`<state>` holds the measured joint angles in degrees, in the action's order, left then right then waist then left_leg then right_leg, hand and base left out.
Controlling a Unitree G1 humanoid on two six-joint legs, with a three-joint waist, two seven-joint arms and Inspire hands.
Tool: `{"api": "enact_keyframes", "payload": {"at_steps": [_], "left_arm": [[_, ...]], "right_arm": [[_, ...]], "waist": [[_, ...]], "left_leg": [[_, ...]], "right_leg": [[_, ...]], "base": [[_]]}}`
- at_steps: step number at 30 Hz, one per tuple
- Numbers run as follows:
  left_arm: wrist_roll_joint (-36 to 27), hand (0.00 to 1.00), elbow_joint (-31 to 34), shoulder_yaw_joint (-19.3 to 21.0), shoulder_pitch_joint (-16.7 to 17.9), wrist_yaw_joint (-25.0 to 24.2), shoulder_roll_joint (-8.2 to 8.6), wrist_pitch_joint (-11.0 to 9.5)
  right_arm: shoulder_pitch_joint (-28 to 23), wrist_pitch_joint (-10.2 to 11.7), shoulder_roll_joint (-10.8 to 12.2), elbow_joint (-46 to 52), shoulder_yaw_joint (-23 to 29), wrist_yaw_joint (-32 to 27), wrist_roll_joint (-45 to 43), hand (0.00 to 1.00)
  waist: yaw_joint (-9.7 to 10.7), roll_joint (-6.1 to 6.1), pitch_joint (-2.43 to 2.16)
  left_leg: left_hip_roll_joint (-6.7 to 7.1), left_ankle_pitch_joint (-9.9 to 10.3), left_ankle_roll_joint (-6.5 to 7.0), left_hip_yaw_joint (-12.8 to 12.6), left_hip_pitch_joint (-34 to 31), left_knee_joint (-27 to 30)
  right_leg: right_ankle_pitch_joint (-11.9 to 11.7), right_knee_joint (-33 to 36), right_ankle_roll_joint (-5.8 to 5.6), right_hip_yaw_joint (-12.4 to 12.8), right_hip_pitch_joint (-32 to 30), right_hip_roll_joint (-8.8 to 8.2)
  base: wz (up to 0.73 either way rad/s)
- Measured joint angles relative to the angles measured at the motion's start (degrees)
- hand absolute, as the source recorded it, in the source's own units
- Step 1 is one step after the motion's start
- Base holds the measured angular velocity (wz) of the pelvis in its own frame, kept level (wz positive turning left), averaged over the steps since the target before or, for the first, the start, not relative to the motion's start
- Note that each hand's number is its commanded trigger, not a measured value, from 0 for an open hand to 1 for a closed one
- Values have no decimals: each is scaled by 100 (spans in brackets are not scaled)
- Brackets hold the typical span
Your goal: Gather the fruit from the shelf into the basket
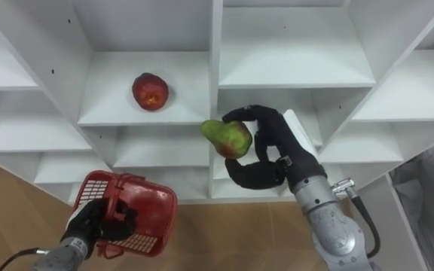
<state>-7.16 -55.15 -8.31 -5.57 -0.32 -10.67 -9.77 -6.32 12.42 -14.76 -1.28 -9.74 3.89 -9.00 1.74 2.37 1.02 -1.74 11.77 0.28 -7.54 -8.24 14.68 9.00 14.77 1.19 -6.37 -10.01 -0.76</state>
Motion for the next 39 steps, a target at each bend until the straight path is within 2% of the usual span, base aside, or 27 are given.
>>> {"api": "enact_keyframes", "payload": {"at_steps": [6, 11, 20, 27, 35, 39], "left_arm": [[-13, 100, 177, -18, -80, -30, 28, -71], [-22, 100, 300, -118, -122, -14, 133, -233], [-19, 100, 760, -200, -123, -160, 204, -320], [-21, 100, 1234, -231, -103, -159, 227, -325], [-30, 100, 1251, -335, -110, -159, 229, -353], [-234, 100, 1252, -394, -130, -165, 231, -353]], "right_arm": [[4, 1, 101, -194, -149, -5, -30, 100], [33, 7, 103, -450, -393, 68, -16, 100], [52, 17, 104, -526, -495, 356, -33, 100], [44, -6, 113, -678, -621, 682, -28, 100], [46, -6, 120, -692, -709, 838, -34, 100], [53, -7, 121, -725, -712, 883, -33, 100]], "waist": [[7, 4, 2], [-37, 3, 2], [-62, 6, -3], [-72, 23, -14], [-67, 49, -30], [-61, 49, -29]], "left_leg": [[-2, 0, 0, 7, -101, 82], [0, -1, 1, 11, -127, 88], [6, -21, 27, 18, -287, 104], [33, -32, 41, 20, -417, 105], [37, -38, 50, 27, -445, 109], [35, -39, 53, 33, -511, 182]], "right_leg": [[1, 1, -1, -40, -24, -13], [1, 4, -1, -36, -37, -14], [1, 49, 2, -105, -204, -39], [6, 94, -7, -150, -353, -84], [6, 109, -7, -168, -383, -102], [6, 118, -6, -181, -404, -108]], "base": [[6], [1], [2], [0], [0], [4]]}}
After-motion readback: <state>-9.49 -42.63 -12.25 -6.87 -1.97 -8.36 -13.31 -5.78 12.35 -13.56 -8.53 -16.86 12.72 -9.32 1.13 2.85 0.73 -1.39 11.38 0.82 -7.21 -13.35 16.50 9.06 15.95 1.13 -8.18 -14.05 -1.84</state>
